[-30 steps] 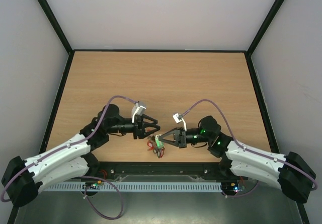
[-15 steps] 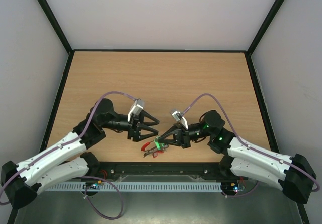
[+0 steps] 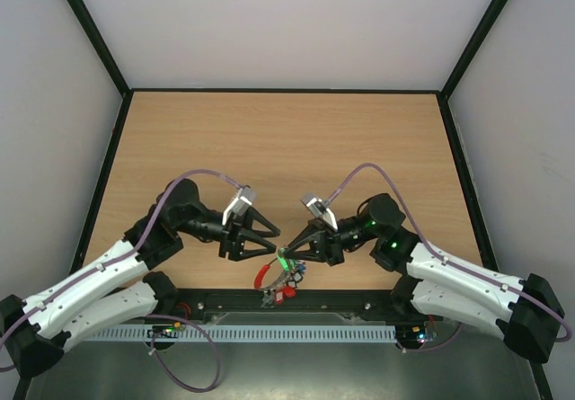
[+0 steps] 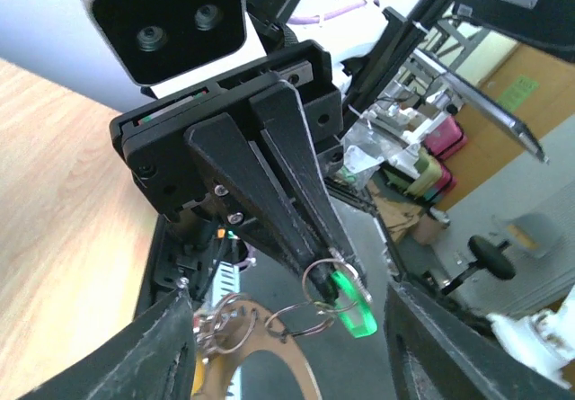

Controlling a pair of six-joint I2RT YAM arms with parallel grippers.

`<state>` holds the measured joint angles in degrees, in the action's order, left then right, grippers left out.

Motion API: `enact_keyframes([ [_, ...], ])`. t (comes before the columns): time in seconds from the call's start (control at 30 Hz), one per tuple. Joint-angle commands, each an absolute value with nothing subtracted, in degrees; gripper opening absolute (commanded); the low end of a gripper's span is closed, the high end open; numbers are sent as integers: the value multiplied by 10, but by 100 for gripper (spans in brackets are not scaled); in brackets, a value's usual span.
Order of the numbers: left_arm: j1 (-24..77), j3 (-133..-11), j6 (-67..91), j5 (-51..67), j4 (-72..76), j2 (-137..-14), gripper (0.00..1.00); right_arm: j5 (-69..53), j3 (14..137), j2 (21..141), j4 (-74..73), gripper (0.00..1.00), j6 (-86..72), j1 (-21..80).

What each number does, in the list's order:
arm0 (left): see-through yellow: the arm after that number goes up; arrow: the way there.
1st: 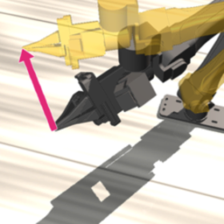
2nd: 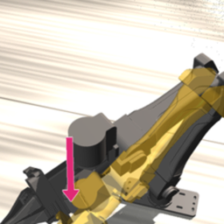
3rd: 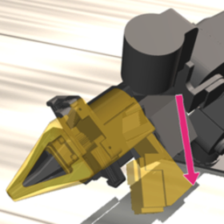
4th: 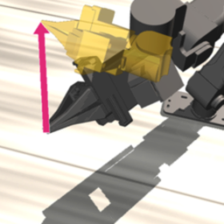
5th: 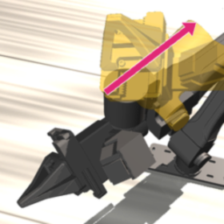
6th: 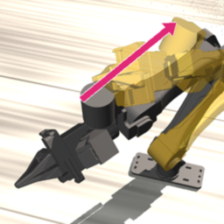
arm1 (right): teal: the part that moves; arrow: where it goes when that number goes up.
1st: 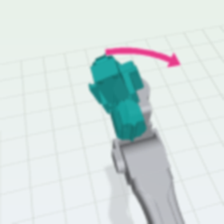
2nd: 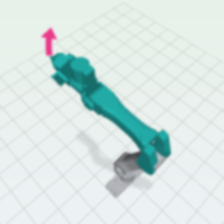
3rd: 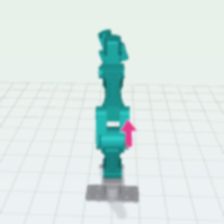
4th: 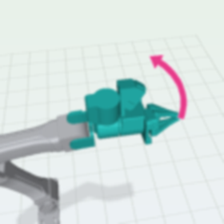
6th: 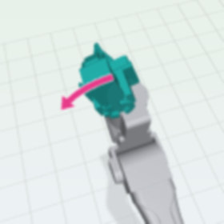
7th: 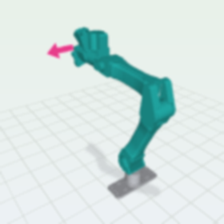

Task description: Remove the keys from the keyring

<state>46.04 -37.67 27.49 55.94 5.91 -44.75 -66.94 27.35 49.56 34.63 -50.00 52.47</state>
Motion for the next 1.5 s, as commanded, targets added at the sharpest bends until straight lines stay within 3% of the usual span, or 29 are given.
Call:
enact_keyframes([
  [0.0, 476, -378, 265, 574, 50, -447, 53, -688, 300, 499, 417, 2, -527, 522],
  [0.07, 486, -375, 264, 574, 60, -455, 51, -691, 296, 504, 452, 2, -552, 523],
  [0.3, 502, -365, 288, 606, 124, -487, 58, -695, 292, 514, 500, 2, -583, 523],
  [0.53, 505, -357, 296, 614, 140, -481, 41, -688, 293, 517, 500, 2, -580, 523],
  [0.73, 505, -354, 301, 613, 144, -471, 46, -689, 293, 518, 506, 2, -581, 522],
  [1.0, 505, -351, 314, 612, 162, -467, 23, -686, 288, 512, 508, 2, -582, 523],
  [1.2, 505, -350, 322, 609, 173, -468, 16, -683, 283, 512, 520, 2, -589, 523],
  [1.3, 505, -350, 322, 601, 173, -471, 16, -682, 281, 513, 525, 2, -592, 522],
  [1.47, 505, -348, 312, 593, 161, -474, 29, -679, 278, 513, 543, 2, -603, 523],
])
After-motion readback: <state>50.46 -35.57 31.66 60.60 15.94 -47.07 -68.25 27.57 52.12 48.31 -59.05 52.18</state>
